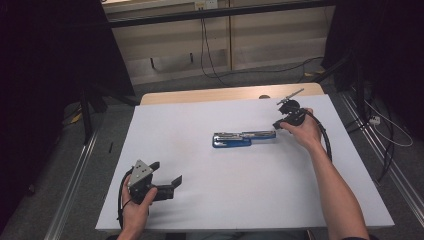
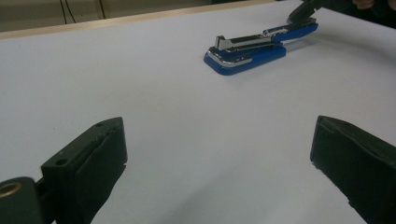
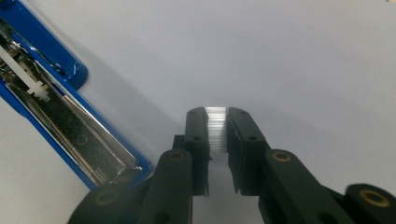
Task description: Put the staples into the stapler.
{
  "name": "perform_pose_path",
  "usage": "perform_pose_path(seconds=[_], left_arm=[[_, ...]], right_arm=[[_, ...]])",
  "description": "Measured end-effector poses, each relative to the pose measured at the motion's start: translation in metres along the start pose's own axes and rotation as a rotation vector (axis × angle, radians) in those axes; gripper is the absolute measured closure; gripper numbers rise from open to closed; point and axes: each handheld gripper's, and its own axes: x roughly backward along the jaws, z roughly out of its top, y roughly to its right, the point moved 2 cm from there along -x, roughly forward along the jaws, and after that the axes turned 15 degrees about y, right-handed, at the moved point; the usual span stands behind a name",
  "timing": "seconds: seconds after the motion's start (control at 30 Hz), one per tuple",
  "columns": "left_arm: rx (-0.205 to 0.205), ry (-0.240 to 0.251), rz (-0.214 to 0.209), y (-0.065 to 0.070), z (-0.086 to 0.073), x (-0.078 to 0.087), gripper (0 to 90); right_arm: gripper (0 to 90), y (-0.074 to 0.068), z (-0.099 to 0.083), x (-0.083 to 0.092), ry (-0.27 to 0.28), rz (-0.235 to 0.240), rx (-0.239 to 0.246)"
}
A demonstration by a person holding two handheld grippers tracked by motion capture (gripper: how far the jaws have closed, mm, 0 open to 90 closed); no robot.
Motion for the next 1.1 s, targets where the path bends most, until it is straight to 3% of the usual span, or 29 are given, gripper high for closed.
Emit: perform_pose_path(seconds=[0.23,0.27,0.43,0.57,0.87,1.1], left_arm=[[-0.009,-0.006,0.011,-0.004,0.0,0.0,4.0],[-0.012,-0.01,0.008,-0.003,-0.001,0.0,4.0],[-0.02,-0.025,-0.024,0.001,-0.001,-0.002,4.0],[-0.023,-0.027,-0.02,0.0,-0.002,-0.003,4.0],[-0.014,-0.015,-0.007,-0.002,-0.001,-0.001,3.9],[-0.017,-0.021,-0.02,-0.001,-0.001,-0.001,3.9]], right_arm=[[79.3,0.0,0.006,0.007,0.053,-0.008,-0.002],[79.4,-0.001,0.007,0.009,0.08,0.019,-0.011],[79.4,-0.002,0.01,0.011,0.092,0.014,-0.006],[79.4,-0.005,0.013,0.014,0.119,0.031,-0.006],[79.4,-0.023,0.02,0.016,0.158,0.081,0.042],[79.4,-0.036,0.025,0.016,0.181,0.131,0.059]])
